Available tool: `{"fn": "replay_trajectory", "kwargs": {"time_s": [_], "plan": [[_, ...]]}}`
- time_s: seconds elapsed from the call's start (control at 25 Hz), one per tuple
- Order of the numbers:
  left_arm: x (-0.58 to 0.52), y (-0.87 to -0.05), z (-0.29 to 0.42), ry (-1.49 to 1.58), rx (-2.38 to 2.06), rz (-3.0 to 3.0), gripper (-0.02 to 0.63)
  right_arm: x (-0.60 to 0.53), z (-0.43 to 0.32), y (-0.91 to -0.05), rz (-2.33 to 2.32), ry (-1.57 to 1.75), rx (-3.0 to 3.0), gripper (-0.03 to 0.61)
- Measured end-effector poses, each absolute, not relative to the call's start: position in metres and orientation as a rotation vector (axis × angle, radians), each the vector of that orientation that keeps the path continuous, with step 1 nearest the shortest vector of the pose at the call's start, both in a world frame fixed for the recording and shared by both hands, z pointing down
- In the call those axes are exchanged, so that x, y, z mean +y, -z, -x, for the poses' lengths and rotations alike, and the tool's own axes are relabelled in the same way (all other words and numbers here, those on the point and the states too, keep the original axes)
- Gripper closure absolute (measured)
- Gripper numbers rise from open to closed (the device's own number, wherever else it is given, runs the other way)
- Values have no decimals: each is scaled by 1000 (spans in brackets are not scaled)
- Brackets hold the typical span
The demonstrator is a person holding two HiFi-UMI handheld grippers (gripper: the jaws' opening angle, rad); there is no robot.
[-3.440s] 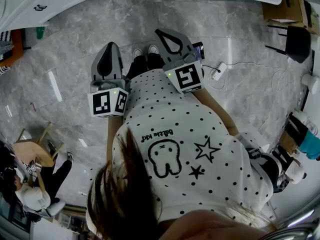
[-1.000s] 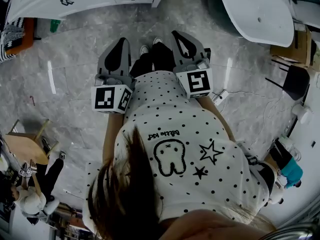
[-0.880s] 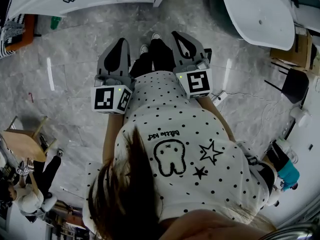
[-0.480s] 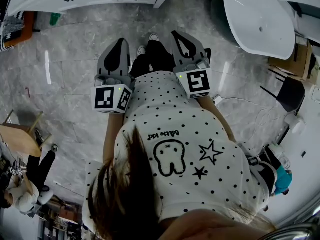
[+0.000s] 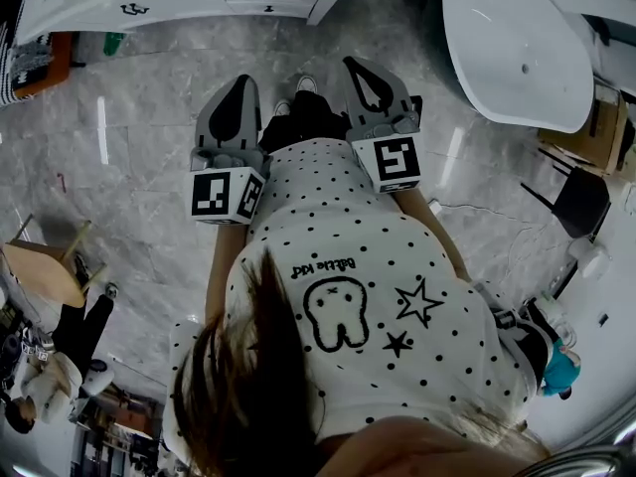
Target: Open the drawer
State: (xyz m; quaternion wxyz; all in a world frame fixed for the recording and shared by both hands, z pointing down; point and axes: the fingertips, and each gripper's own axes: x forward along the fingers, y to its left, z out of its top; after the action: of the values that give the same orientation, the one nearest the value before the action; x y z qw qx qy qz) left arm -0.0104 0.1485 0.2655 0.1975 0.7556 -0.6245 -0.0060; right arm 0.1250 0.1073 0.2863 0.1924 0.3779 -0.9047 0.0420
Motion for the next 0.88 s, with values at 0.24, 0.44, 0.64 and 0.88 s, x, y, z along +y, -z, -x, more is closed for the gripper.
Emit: {"fn": "replay_trajectory", "kwargs": {"time_s": [0.24, 0.44, 0.64, 0.88], "plan": [[124, -264, -6, 15, -1763, -2133, 609, 80, -142, -286, -1081, -110, -2557, 565], [110, -265, -21, 27, -1739, -2146, 609, 65, -155, -287, -1090, -103, -2556, 563], [95, -262, -29, 33, -1714, -2163, 609, 53, -165, -286, -1124, -97, -2557, 564], [77, -262, -35, 10, -1671, -2186, 609, 38, -173, -284, -1186, -112, -2552, 563]]}}
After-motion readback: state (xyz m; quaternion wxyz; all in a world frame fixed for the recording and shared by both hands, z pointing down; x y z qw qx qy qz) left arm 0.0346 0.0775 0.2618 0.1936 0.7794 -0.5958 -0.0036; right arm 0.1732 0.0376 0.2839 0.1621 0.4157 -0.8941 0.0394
